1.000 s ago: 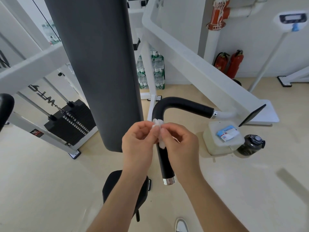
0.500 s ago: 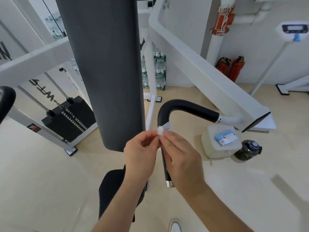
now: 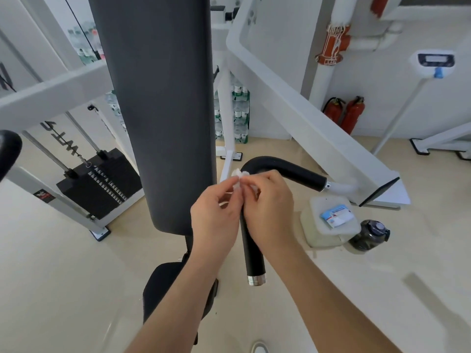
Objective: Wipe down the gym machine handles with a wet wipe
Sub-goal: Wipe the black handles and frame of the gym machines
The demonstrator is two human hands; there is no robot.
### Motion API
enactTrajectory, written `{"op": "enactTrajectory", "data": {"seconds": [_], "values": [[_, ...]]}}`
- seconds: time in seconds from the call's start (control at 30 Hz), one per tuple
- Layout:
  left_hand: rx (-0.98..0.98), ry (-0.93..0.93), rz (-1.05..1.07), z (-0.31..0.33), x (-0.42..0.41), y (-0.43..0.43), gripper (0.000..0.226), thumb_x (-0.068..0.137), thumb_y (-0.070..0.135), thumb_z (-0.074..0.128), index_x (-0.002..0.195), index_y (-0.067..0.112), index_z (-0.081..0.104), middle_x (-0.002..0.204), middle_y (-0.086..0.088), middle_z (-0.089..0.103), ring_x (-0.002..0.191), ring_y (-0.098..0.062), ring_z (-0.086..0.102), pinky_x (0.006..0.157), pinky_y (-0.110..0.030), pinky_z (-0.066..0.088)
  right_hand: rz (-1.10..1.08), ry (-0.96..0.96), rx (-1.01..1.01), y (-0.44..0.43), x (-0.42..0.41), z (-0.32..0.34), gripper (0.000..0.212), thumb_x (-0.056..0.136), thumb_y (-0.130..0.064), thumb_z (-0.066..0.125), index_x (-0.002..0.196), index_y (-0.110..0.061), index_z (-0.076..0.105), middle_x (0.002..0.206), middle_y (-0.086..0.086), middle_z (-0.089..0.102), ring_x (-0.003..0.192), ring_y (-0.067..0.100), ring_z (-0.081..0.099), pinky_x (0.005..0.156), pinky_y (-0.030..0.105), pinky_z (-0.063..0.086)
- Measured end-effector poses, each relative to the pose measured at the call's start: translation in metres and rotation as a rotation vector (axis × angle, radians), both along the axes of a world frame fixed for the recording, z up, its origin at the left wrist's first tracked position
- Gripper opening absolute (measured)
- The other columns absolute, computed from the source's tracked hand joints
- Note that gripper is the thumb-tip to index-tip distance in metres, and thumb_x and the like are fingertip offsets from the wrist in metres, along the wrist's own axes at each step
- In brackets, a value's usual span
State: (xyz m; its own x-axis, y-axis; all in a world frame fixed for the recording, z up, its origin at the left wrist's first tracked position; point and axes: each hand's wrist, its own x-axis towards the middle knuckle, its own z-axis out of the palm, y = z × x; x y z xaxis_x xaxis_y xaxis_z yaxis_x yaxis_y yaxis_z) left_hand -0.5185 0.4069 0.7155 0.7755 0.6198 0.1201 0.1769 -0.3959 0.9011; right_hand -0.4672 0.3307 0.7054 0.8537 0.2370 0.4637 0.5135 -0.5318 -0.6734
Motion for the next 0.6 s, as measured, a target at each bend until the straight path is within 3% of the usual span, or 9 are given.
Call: {"op": "enactTrajectory", "data": {"seconds": [0.1, 0.2, 0.37, 0.5, 0.6], "values": [[0.208, -0.007, -0.016, 0.007, 0.009, 0.0, 0.016, 0.091, 0.029, 0.06, 0.102, 0.03, 0.072, 0.093, 0.017, 0.064, 0.083, 0.004, 0.06, 0.075, -0.012, 0.049, 0.025, 0.098, 0.095, -0.003, -0.024, -0.005, 0.025, 0.09, -0.01, 0.059, 0.115, -0.012, 0.064, 0.096, -0.01, 0.05, 0.081, 0.007, 0.054, 0.069, 0.013, 0.045], [0.394, 0.001, -0.026, 0.0, 0.008, -0.005, 0.022, 0.089, 0.033, 0.062, 0.107, 0.024, 0.071, 0.097, 0.013, 0.064, 0.082, -0.002, 0.06, 0.073, -0.012, 0.049, 0.062, 0.223, 0.179, -0.015, -0.033, -0.014, 0.038, 0.091, -0.005, 0.057, 0.128, -0.015, 0.057, 0.113, -0.009, 0.056, 0.099, 0.002, 0.056, 0.089, 0.012, 0.046], [0.771, 0.104, -0.007, -0.008, 0.019, -0.015, 0.028, 0.085, 0.025, 0.069, 0.109, 0.01, 0.068, 0.096, -0.002, 0.069, 0.078, -0.017, 0.064, 0.064, -0.021, 0.044, 0.067, 0.347, 0.283, -0.024, -0.036, -0.016, 0.039, 0.09, 0.0, 0.053, 0.124, -0.019, 0.058, 0.112, -0.008, 0.063, 0.1, -0.002, 0.057, 0.087, 0.008, 0.045], [0.635, 0.093, -0.016, 0.007, 0.031, -0.009, 0.016, 0.091, 0.013, 0.059, 0.102, 0.008, 0.07, 0.074, -0.001, 0.068, 0.058, -0.014, 0.058, 0.053, -0.018, 0.044, 0.094, 0.308, 0.287, -0.026, -0.032, -0.013, 0.035, 0.091, -0.002, 0.053, 0.119, -0.019, 0.063, 0.105, -0.018, 0.061, 0.097, -0.011, 0.055, 0.084, 0.003, 0.042], [0.675, 0.153, -0.049, 0.009, 0.023, -0.015, 0.013, 0.092, 0.011, 0.055, 0.099, 0.007, 0.064, 0.061, 0.0, 0.057, 0.048, -0.016, 0.05, 0.044, -0.022, 0.031, 0.058, 0.347, 0.323, -0.026, -0.029, -0.017, 0.024, 0.091, -0.009, 0.058, 0.107, -0.021, 0.07, 0.106, -0.013, 0.066, 0.095, -0.005, 0.058, 0.082, 0.006, 0.045]]}}
